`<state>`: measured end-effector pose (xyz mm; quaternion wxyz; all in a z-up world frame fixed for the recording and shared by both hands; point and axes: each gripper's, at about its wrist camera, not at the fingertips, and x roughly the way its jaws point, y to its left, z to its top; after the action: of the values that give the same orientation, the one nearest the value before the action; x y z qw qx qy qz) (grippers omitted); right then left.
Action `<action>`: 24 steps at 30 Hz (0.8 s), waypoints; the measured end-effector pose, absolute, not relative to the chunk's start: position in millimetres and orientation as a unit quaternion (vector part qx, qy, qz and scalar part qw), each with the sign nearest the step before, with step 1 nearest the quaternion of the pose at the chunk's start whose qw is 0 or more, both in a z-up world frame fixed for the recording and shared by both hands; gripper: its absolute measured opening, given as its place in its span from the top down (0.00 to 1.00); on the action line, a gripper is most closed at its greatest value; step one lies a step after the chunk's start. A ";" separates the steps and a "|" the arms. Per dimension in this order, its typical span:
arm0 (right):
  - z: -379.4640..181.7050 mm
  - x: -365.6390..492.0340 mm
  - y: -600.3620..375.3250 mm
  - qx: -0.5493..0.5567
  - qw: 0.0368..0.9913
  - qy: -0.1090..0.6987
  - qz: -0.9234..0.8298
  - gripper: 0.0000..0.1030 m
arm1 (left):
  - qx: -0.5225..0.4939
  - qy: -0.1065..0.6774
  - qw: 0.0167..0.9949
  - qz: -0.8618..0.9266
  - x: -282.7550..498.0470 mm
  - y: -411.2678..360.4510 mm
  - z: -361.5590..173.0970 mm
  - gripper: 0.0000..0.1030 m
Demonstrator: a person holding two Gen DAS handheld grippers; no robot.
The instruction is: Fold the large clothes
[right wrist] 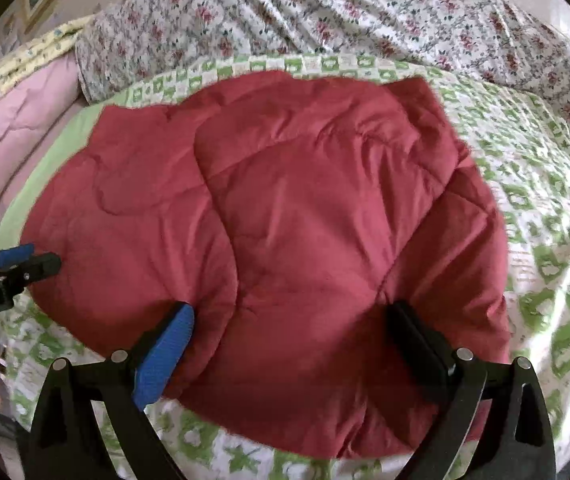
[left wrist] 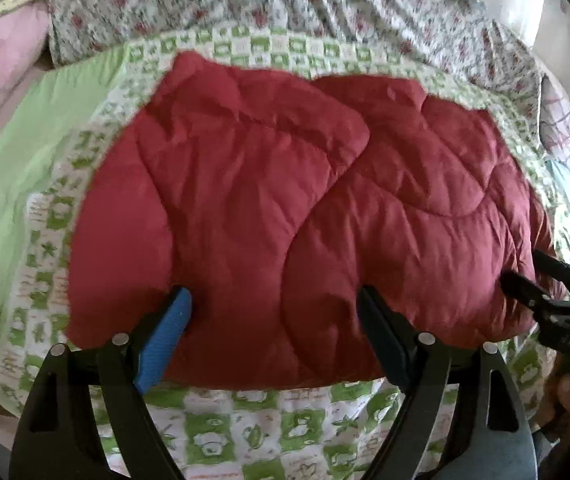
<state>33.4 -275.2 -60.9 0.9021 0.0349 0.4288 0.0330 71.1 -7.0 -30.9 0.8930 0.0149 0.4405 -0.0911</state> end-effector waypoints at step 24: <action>-50.0 97.7 -285.1 0.073 0.907 0.414 0.025 0.08 | 0.043 0.460 0.883 -0.081 138.0 -7.9 -52.0 0.12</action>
<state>97.7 -285.1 -50.0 0.9070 0.0730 0.4140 0.0251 138.0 -7.9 -52.0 0.8834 0.0427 0.4596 -0.0811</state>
